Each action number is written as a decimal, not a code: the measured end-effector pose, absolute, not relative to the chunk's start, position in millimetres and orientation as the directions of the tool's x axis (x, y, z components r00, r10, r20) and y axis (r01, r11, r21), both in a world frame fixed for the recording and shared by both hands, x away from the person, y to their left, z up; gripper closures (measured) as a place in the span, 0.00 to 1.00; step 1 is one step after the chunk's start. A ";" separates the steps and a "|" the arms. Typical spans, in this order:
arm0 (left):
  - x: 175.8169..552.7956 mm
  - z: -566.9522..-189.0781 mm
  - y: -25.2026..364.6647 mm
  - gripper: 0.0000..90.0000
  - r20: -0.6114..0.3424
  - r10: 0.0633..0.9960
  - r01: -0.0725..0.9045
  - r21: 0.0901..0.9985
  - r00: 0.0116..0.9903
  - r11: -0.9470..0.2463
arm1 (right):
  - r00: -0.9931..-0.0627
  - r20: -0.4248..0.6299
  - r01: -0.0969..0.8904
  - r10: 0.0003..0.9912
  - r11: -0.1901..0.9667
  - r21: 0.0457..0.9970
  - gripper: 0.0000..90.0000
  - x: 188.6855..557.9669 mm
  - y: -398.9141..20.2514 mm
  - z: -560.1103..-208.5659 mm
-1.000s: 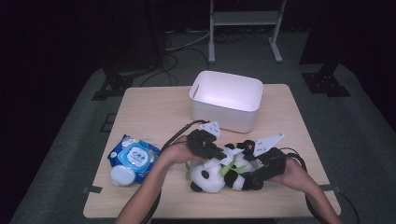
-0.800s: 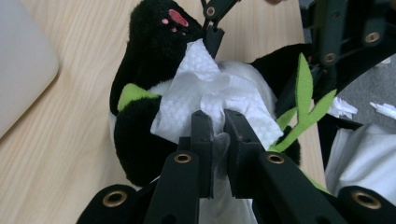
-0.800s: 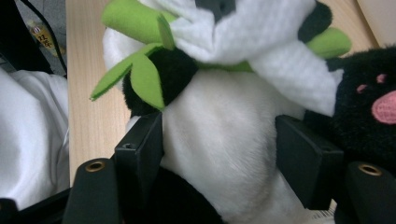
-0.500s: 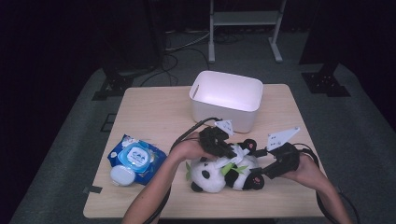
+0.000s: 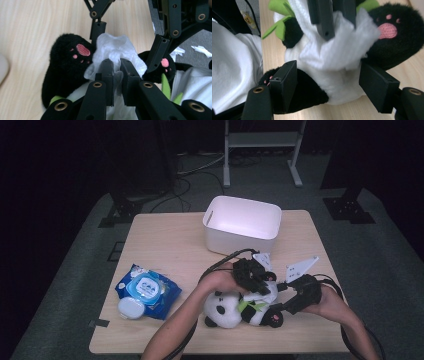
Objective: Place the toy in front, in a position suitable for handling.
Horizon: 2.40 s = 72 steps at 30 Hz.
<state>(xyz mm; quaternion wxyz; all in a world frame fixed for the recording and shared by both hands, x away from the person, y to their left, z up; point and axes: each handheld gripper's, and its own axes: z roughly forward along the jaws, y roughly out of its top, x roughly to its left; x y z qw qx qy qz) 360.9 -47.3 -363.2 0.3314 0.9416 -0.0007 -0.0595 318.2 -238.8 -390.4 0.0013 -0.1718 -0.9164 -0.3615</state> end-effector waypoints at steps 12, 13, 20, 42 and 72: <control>361.6 -359.8 -26.6 0.90 -0.106 -0.013 0.058 0.639 0.994 -0.767 | -0.940 0.124 0.320 0.319 0.692 0.647 0.33 319.0 -232.4 -398.3; 362.2 -359.5 -23.7 0.90 -0.111 -0.006 0.066 0.639 0.994 -0.767 | -0.940 0.124 0.320 0.319 0.692 0.647 0.33 318.9 -232.4 -398.3; 362.2 -353.0 1.4 0.90 -0.094 0.030 0.083 0.645 0.995 -0.759 | -0.939 0.120 0.321 0.323 0.692 0.646 0.33 318.7 -230.7 -399.2; 362.9 -359.1 75.3 0.90 -0.103 0.159 0.188 0.638 0.982 -0.747 | -0.937 0.123 0.325 0.327 0.687 0.649 0.34 319.1 -230.7 -400.4; 363.4 -383.1 126.1 0.90 -0.154 0.258 0.295 0.642 0.954 -0.708 | -0.935 0.124 0.329 0.332 0.683 0.652 0.34 319.1 -230.3 -401.2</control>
